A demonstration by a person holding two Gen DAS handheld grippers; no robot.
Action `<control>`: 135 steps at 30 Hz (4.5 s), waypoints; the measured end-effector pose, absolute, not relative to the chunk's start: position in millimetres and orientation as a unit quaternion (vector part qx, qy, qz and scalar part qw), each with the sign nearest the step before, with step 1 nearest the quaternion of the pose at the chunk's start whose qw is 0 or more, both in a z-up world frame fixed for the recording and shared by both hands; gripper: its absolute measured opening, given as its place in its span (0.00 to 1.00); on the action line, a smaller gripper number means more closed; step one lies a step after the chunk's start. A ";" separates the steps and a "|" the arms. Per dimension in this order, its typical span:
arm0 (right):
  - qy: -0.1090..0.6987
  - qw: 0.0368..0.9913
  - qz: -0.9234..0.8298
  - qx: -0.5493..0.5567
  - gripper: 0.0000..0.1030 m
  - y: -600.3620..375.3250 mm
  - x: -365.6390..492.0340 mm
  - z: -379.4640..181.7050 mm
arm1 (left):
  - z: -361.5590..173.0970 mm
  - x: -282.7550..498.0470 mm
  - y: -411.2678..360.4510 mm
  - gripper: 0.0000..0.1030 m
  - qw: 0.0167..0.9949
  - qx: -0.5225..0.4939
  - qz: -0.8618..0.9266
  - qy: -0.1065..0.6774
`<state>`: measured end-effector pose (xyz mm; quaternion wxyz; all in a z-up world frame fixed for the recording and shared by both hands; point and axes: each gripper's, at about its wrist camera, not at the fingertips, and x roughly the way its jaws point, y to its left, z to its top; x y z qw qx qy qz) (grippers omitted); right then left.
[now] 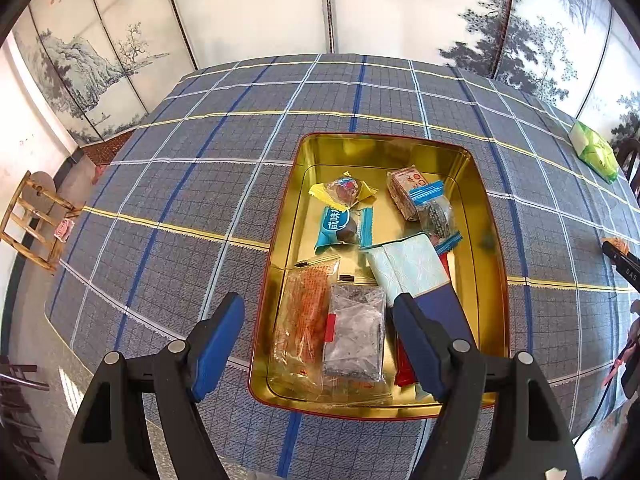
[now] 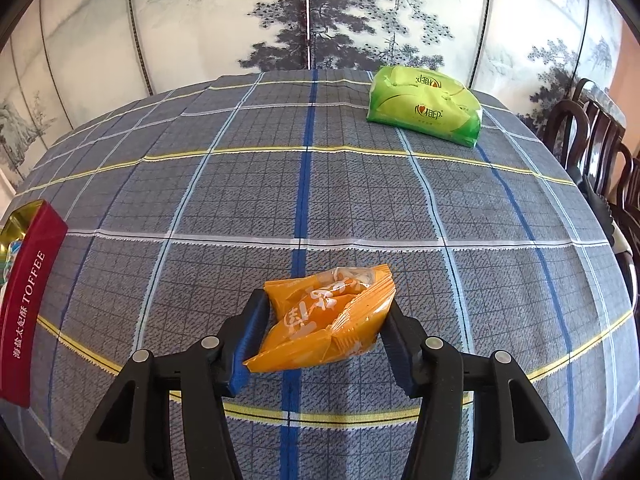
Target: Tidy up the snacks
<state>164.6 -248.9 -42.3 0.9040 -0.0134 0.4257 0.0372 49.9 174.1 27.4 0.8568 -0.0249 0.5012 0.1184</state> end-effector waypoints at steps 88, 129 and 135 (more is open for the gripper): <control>0.422 0.846 0.320 -0.067 0.80 64.6 86.8 -17.6 | 24.7 -10.6 252.3 0.76 0.834 -0.079 0.194 0.510; 0.407 0.885 0.214 -0.065 0.92 -17.1 15.2 4.9 | 18.3 -35.5 176.7 0.76 0.844 -0.051 0.168 0.507; 0.417 0.882 0.206 -0.070 0.92 -18.9 15.6 -0.1 | 16.6 -34.5 170.7 0.76 0.845 -0.044 0.161 0.508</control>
